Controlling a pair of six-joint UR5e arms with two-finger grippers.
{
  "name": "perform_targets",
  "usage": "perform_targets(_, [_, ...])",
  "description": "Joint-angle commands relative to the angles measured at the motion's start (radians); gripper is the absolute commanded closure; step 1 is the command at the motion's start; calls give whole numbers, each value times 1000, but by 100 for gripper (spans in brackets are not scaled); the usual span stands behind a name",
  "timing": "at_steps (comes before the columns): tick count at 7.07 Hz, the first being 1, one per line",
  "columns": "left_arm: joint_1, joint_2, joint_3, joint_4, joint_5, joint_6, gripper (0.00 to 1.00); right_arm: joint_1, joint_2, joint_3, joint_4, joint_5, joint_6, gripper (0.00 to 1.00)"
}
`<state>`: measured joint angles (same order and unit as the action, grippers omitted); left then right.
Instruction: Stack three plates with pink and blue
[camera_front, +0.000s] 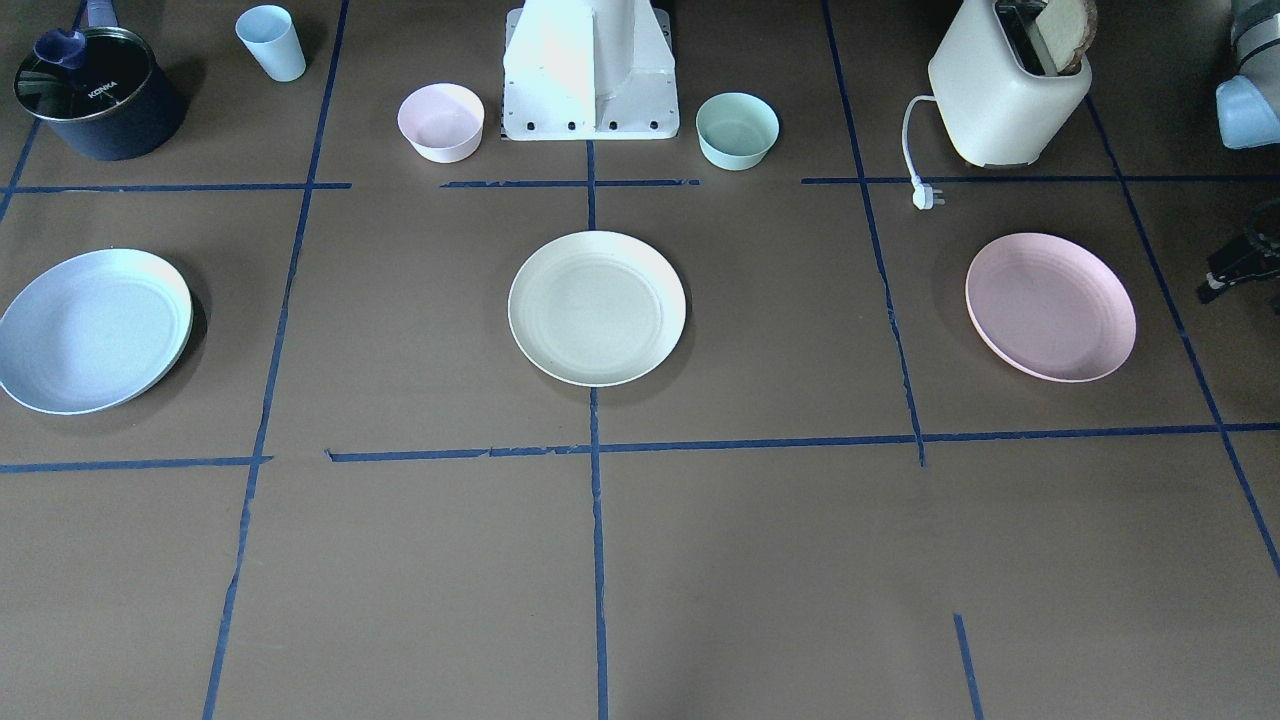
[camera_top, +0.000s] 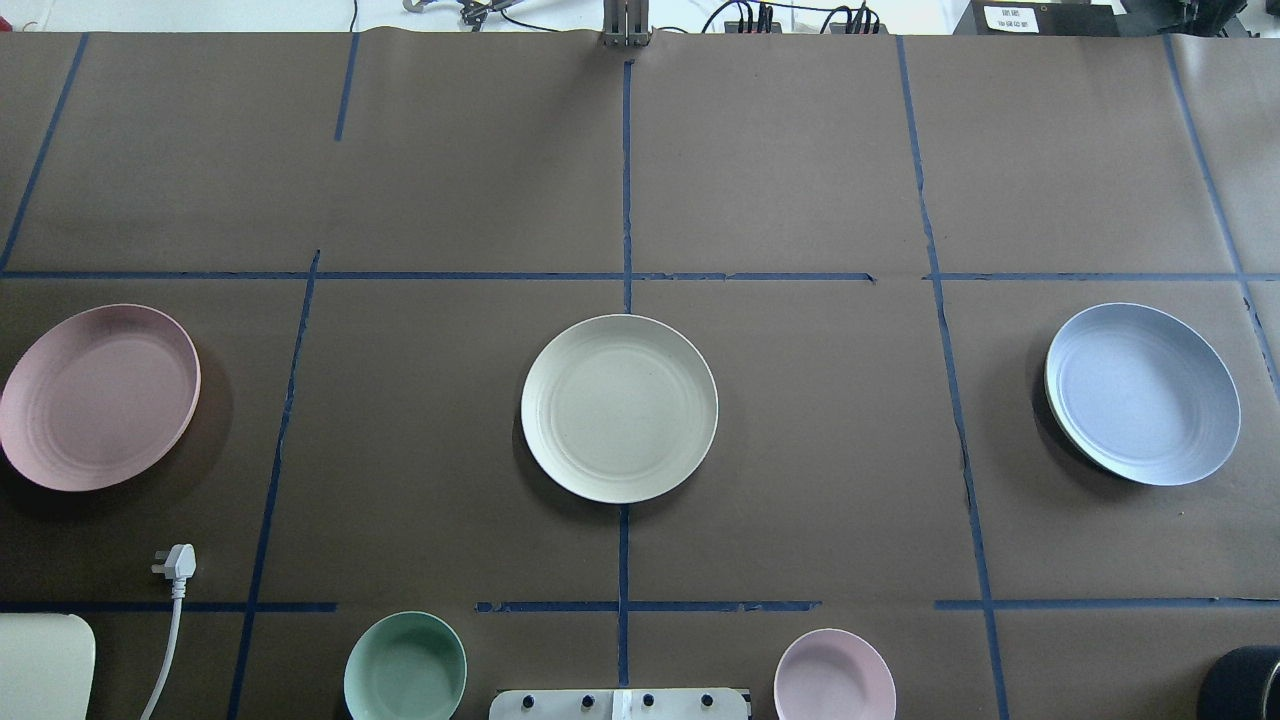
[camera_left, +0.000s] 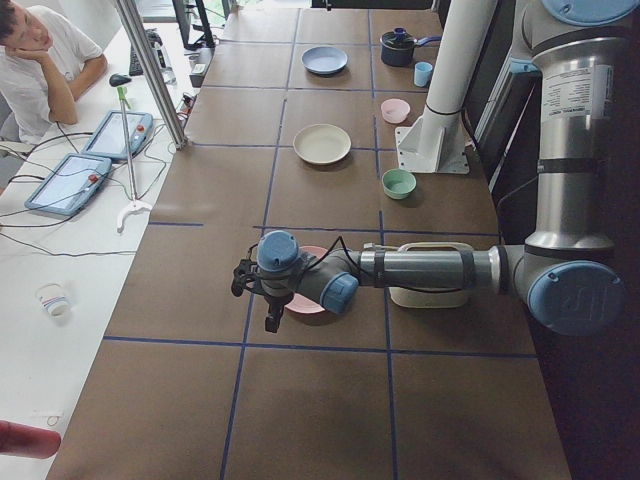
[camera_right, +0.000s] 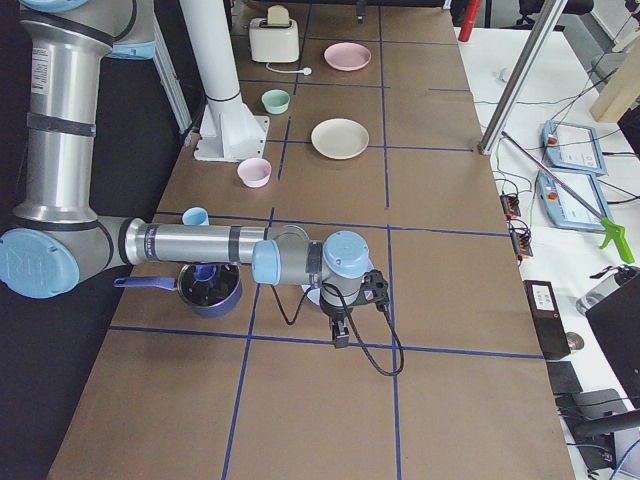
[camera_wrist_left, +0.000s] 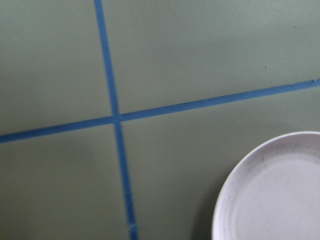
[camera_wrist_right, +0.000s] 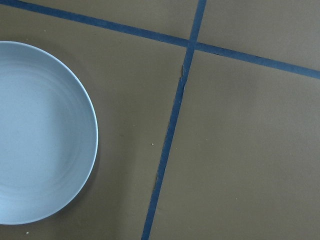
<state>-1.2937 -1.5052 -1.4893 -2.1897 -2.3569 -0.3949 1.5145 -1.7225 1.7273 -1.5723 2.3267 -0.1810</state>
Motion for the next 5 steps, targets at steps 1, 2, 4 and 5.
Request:
perform_targets(1, [123,2,115,-228,1,-200,0,0,0,0,0,-1,0,0])
perform_targets(2, [152,2,127,-229,1,-200,0,0,0,0,0,-1,0,0])
perform_targets(4, [155,2,132,-228,-4,-208,41,0,0,-2,0,-1,-2,0])
perform_targets(5, [157,0,132,-229,-8,-223,71,0,0,-2,0,-1,-2,0])
